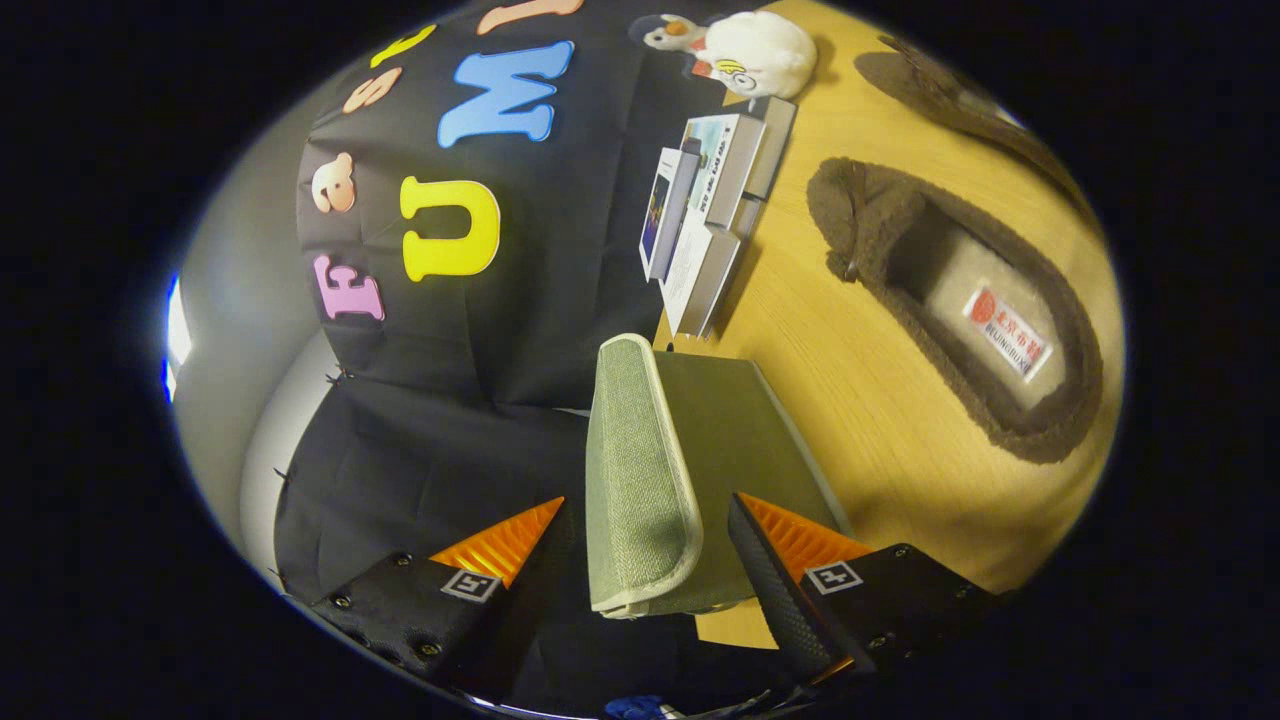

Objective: Open the storage box then place both shoes into the box .Put the left shoe in first, then the right shoe, with the right side of both shoes facing outward in a uniform manner.

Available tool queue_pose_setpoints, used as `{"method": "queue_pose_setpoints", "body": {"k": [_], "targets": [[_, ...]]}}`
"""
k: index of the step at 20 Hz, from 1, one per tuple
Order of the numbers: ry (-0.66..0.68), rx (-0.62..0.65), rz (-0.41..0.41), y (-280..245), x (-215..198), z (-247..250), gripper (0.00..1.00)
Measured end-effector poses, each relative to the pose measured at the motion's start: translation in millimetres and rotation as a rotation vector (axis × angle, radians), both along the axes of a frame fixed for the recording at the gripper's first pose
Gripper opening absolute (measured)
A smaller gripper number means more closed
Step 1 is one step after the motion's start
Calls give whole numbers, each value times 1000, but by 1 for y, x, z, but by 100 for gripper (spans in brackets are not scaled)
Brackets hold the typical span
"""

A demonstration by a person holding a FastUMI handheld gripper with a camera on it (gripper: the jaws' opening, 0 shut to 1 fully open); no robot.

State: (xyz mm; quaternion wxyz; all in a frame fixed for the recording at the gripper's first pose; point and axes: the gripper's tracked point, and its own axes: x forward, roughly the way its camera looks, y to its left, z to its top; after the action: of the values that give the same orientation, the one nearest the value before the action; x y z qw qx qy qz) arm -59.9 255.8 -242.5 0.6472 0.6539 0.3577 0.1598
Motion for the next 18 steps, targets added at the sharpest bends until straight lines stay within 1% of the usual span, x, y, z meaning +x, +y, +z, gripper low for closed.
{"method": "queue_pose_setpoints", "body": {"k": [3,6,9,12,13,14,15,18], "targets": [[41,115,3,14,-1,-1,95],[48,176,12,22,-3,2,95],[69,206,13,24,0,1,73],[76,226,37,23,-2,3,73],[96,194,17,24,0,-7,54],[101,210,4,32,7,-10,36],[105,220,16,18,2,-5,17],[70,201,57,21,-5,1,16]]}}
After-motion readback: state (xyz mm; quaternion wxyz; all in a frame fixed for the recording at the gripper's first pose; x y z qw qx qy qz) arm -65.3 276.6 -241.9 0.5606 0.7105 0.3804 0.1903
